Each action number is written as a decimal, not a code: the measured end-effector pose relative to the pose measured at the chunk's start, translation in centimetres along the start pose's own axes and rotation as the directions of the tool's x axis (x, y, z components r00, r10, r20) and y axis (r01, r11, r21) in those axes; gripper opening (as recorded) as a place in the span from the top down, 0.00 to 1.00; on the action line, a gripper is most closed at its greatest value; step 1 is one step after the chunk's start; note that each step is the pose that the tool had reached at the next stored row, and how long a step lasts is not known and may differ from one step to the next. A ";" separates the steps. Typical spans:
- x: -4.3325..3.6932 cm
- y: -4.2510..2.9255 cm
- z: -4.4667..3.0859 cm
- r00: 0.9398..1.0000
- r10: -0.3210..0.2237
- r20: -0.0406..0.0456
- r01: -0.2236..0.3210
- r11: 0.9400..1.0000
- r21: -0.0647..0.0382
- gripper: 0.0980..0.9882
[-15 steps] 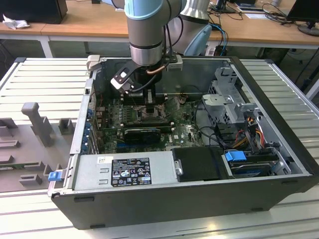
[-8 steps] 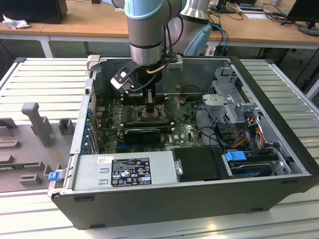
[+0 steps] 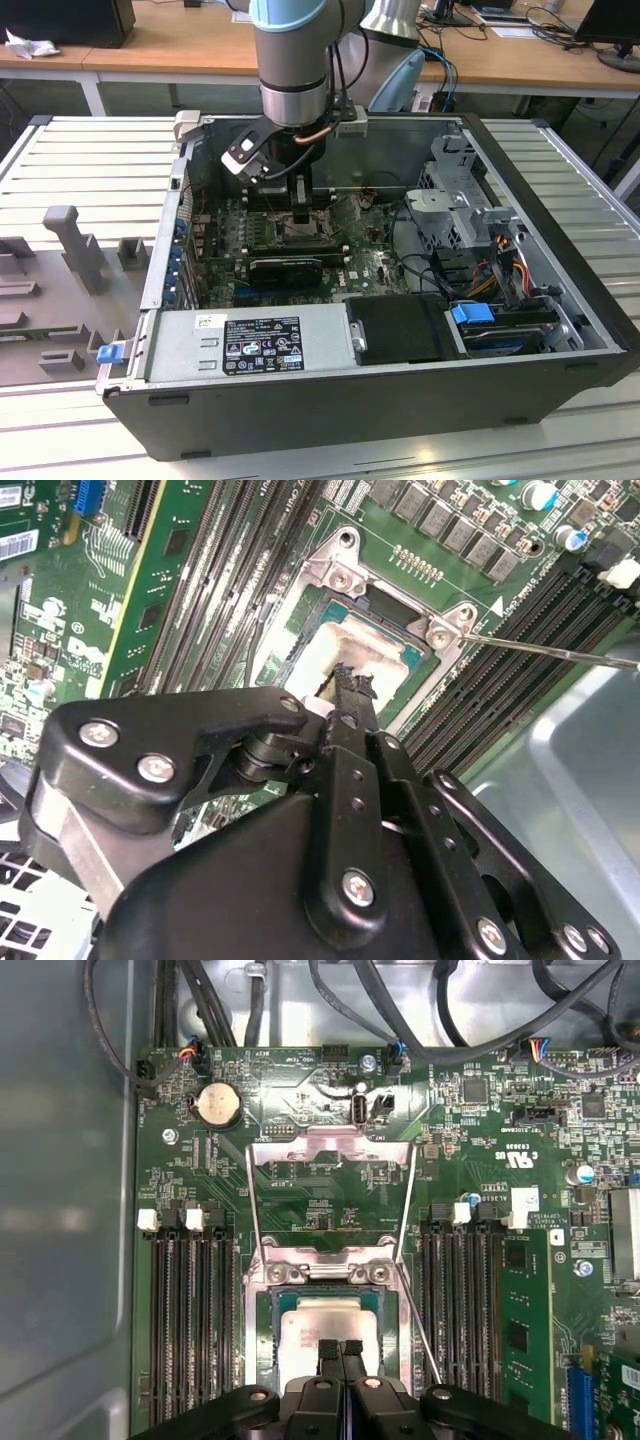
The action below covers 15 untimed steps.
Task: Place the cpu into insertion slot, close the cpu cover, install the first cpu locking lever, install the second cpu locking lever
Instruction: 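Place the cpu into insertion slot, then close the cpu cover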
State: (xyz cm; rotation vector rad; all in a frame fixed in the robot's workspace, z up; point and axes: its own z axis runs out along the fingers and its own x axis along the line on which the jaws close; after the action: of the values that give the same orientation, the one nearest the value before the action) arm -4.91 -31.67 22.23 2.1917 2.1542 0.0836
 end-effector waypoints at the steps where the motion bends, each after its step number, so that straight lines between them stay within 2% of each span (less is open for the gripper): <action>1: 0.00 0.01 -0.12 1.000 0.000 0.000 0.000 1.000 0.000 0.99; 7: -0.02 0.08 -0.89 1.000 0.000 0.000 0.000 1.000 0.000 0.99; 8: -0.03 0.66 -0.85 1.000 0.000 0.000 0.000 1.000 0.009 0.99; 10: -0.03 0.74 -1.02 1.000 0.000 0.000 0.000 1.000 0.010 0.99; 15: -0.04 0.87 -2.52 1.000 0.000 0.000 0.000 1.000 0.010 0.99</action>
State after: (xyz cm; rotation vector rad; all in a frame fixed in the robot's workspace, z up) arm -4.26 -31.70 24.82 2.1971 2.1593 0.0725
